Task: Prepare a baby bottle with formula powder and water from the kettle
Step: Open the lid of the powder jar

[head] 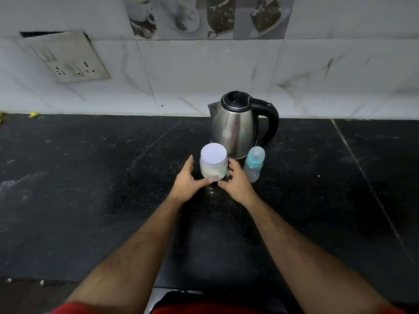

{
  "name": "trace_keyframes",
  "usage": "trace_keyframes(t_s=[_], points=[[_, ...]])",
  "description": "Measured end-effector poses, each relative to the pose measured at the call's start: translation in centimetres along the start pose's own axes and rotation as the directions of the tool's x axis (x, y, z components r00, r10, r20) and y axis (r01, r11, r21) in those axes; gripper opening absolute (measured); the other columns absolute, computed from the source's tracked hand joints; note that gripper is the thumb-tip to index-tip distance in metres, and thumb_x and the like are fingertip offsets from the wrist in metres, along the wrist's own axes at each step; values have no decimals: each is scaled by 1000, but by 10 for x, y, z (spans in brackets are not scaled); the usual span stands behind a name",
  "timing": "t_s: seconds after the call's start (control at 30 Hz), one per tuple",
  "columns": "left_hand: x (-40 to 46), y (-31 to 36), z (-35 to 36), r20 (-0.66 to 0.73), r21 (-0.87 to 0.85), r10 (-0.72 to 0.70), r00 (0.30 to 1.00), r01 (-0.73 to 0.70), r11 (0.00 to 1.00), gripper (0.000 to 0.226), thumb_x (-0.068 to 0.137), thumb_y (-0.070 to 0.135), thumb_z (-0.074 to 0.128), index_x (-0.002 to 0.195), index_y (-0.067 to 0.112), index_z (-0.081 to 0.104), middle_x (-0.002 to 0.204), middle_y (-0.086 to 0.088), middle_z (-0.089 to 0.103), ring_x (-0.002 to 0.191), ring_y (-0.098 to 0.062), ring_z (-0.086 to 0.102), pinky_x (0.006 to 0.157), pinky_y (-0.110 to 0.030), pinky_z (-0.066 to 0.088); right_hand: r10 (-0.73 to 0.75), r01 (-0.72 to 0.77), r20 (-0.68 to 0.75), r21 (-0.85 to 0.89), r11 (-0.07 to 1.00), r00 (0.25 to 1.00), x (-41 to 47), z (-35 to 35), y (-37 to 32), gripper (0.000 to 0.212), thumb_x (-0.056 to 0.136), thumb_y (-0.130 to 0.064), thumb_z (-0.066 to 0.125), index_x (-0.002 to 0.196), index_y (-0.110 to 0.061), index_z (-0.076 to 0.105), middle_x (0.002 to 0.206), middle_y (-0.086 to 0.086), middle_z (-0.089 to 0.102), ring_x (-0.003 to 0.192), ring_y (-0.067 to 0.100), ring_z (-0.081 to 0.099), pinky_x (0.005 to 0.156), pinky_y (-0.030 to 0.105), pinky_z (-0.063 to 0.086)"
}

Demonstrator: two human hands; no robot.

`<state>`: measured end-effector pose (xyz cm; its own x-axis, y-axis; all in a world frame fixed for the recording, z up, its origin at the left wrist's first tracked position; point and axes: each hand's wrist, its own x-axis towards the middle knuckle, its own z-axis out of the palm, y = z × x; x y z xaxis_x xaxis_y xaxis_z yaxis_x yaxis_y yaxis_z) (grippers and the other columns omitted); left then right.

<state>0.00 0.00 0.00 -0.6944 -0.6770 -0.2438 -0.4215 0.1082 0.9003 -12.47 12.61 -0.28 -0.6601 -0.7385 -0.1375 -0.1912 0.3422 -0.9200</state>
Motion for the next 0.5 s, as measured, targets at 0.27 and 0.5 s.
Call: trace_keyframes(t_s=[0.27, 0.5], points=[[33, 9, -4, 153, -25, 71, 986, -68, 997, 110, 52, 33, 90, 148, 33, 36, 142, 12, 55, 130, -10, 52, 112, -43, 42, 101, -100, 12, -42, 994, 995, 22, 4, -11, 95, 67, -17, 87, 146, -18, 35, 144, 3, 52, 131, 23, 50, 109, 47, 43], [21, 17, -5, 126, -39, 116, 985, -112, 993, 87, 68, 5, 87, 142, 23, 47, 131, 7, 59, 122, -12, 55, 102, -25, 43, 117, -117, 5, 12, 993, 993, 12, 2, -9, 78, 76, -1, 75, 144, -16, 40, 140, 0, 53, 129, 19, 51, 109, 44, 45]])
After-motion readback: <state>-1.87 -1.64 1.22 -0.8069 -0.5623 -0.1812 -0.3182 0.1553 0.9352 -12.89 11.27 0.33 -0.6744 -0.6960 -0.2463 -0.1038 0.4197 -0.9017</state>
